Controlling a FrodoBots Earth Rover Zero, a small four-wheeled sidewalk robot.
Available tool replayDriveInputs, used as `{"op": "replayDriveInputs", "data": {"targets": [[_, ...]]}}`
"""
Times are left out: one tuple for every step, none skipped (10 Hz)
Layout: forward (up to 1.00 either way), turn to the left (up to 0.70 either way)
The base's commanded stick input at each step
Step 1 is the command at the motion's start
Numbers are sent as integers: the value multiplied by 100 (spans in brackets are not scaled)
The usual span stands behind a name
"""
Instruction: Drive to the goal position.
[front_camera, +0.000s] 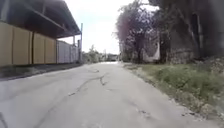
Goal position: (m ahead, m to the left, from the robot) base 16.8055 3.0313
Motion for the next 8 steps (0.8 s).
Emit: {"op": "replayDriveInputs", "data": {"targets": [[85,0],[85,0],[85,0],[85,0],[85,0],[85,0],[85,0],[85,0]]}}
